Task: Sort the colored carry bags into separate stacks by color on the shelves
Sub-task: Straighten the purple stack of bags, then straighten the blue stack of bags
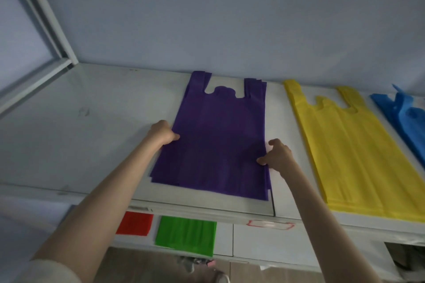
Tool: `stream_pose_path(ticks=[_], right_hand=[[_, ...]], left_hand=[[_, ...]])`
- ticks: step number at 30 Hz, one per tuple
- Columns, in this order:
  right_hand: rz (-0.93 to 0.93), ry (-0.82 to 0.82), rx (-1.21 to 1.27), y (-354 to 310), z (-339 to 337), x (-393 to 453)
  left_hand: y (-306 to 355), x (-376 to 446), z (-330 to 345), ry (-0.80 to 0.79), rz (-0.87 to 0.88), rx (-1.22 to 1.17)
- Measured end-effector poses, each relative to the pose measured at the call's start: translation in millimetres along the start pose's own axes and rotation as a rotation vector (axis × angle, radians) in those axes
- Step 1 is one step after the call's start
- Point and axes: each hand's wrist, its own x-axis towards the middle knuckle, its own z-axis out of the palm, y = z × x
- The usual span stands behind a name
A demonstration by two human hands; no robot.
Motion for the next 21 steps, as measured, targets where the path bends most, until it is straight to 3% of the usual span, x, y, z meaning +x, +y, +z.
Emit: stream_pose_path(ticks=[9,16,21], right_hand=[[0.027,0.056,-0.003,25,12,-26],[-0.074,0.076,-0.068,33,21,-38],[-0.188,-0.033,-0.078,36,18,-40]], left_hand=[[9,-6,1,-0.017,-0.042,-0.122],[5,-13,0,-0.067,-0.107,-0.14],[8,-18,-3,-0.069,-0.16,-0.073]])
